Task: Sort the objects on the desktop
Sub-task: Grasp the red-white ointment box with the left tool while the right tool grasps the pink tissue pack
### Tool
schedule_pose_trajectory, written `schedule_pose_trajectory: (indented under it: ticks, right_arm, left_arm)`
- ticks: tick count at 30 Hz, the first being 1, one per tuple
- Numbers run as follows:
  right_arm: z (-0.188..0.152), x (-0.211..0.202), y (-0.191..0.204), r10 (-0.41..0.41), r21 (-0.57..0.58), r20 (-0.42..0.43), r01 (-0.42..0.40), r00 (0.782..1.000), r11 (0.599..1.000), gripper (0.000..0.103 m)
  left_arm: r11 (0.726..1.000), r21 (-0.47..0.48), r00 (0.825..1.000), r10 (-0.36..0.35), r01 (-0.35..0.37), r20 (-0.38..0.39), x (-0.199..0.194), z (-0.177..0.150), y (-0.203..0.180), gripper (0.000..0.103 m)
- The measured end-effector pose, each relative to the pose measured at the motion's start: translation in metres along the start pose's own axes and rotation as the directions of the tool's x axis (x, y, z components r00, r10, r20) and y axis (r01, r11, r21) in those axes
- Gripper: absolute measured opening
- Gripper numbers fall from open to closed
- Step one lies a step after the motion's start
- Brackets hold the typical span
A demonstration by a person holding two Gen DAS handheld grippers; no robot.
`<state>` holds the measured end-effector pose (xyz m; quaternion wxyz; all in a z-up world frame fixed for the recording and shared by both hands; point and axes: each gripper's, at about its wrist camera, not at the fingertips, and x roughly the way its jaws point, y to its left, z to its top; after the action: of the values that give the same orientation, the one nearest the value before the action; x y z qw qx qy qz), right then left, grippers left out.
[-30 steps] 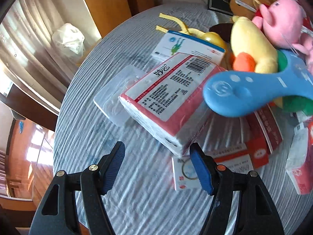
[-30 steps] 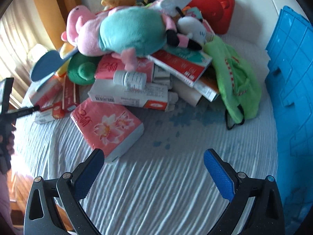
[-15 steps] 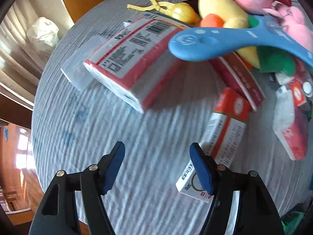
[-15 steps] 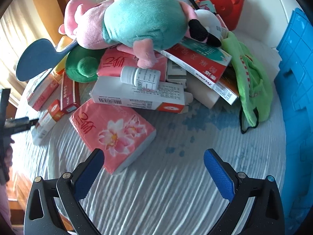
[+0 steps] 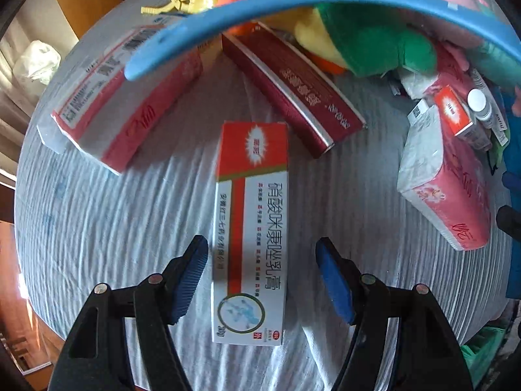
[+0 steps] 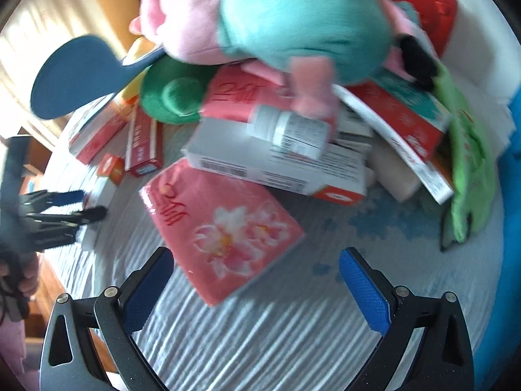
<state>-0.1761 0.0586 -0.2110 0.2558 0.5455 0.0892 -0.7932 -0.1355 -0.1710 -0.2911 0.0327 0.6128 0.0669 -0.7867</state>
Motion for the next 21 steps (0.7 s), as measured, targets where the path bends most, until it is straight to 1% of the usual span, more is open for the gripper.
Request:
schedule_pose_trajectory:
  ticks: [1, 2, 3, 5, 6, 7, 8, 9, 10, 12, 15, 16, 19, 21]
  right_arm:
    - [0.002, 0.002, 0.002, 0.003, -0.021, 0.0, -0.002, 1.0, 1.0, 0.103]
    - [0.005, 0.005, 0.005, 0.005, -0.044, 0.002, -0.005, 1.0, 0.999, 0.103]
    - [0.008, 0.008, 0.006, 0.011, -0.063, 0.004, -0.011, 1.0, 0.998, 0.103]
    - [0.015, 0.015, 0.008, 0.02, -0.092, 0.007, -0.019, 1.0, 0.996, 0.103]
    - [0.017, 0.019, 0.009, 0.023, -0.102, 0.005, -0.022, 1.0, 0.995, 0.103]
    - [0.019, 0.024, 0.009, 0.029, -0.108, -0.003, -0.029, 1.0, 0.994, 0.103]
    - [0.021, 0.029, 0.01, 0.039, -0.108, -0.018, -0.041, 0.999, 0.993, 0.103]
    - [0.022, 0.034, 0.011, 0.064, -0.1, -0.037, -0.068, 0.997, 0.993, 0.103]
    - [0.022, 0.037, 0.013, 0.082, -0.091, -0.055, -0.086, 0.995, 0.992, 0.103]
    - [0.019, 0.037, 0.021, 0.083, -0.105, -0.066, -0.09, 0.994, 0.99, 0.103]
    - [0.007, 0.034, 0.035, 0.143, -0.119, -0.101, -0.154, 0.985, 0.981, 0.103]
    - [0.003, 0.033, 0.041, 0.149, -0.13, -0.105, -0.162, 0.983, 0.978, 0.103]
    - [0.003, 0.039, 0.047, 0.109, -0.128, -0.102, -0.121, 0.989, 0.984, 0.103]
    - [0.007, 0.047, 0.043, 0.086, -0.078, -0.105, -0.095, 0.991, 0.992, 0.103]
  left_arm:
    - [1.0, 0.019, 1.0, 0.015, -0.015, 0.02, -0.001, -0.002, -0.004, 0.068]
    - [0.999, 0.037, 1.0, 0.022, -0.023, 0.013, 0.0, -0.003, -0.008, 0.068]
    - [0.998, 0.046, 0.999, 0.038, -0.039, 0.023, 0.0, -0.004, -0.01, 0.066]
    - [0.998, 0.047, 0.998, 0.041, -0.043, 0.036, -0.002, -0.005, -0.012, 0.062]
    - [0.998, 0.039, 0.998, 0.044, -0.045, 0.039, -0.003, -0.005, -0.011, 0.057]
    - [0.999, 0.03, 0.998, 0.045, -0.046, 0.04, -0.004, -0.004, -0.01, 0.048]
    - [0.999, 0.021, 0.998, 0.044, -0.045, 0.039, -0.005, -0.004, -0.009, 0.042]
    - [0.999, 0.013, 0.999, 0.038, -0.038, 0.034, -0.006, -0.003, -0.007, 0.041]
    - [1.0, 0.002, 0.999, 0.024, -0.024, 0.029, -0.007, -0.003, -0.006, 0.041]
    - [1.0, -0.011, 0.999, 0.016, -0.016, 0.034, -0.009, -0.004, -0.004, 0.041]
    - [1.0, -0.021, 0.999, 0.006, -0.006, 0.042, -0.011, -0.006, -0.002, 0.041]
    - [1.0, -0.025, 0.999, 0.006, -0.005, 0.041, -0.011, -0.005, -0.001, 0.041]
    - [0.999, -0.035, 0.999, 0.015, -0.014, 0.03, -0.008, 0.003, 0.002, 0.041]
    - [0.999, -0.036, 0.999, 0.02, -0.019, 0.03, -0.007, 0.008, 0.002, 0.041]
